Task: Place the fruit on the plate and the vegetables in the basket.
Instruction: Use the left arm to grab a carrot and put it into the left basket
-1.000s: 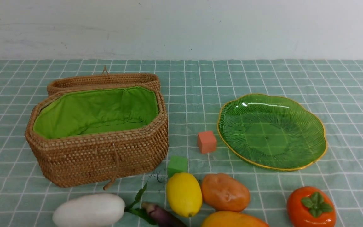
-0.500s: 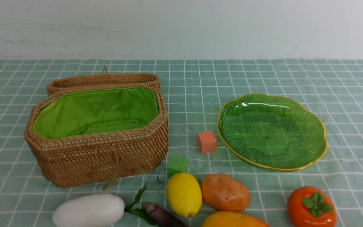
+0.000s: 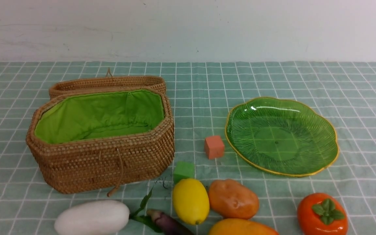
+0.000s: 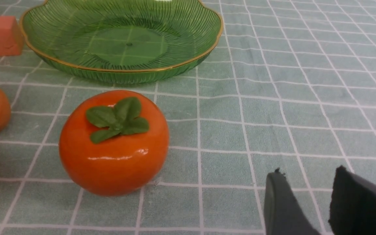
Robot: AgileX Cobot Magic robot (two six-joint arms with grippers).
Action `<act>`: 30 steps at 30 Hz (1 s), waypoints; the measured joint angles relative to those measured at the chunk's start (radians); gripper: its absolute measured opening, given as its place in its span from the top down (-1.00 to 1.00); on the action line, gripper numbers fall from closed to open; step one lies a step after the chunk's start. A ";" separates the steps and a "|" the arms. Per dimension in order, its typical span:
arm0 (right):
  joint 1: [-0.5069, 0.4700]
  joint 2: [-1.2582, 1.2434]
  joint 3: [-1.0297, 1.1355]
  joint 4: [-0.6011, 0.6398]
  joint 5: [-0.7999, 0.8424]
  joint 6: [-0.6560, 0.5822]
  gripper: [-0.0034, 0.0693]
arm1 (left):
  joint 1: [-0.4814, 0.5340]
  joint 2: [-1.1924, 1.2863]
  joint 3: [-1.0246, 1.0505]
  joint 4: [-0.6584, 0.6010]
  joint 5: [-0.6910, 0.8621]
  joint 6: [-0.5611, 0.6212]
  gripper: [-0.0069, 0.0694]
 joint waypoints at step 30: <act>0.000 0.000 0.000 0.000 0.000 0.000 0.24 | -0.779 0.870 -0.107 0.232 0.493 0.245 -0.74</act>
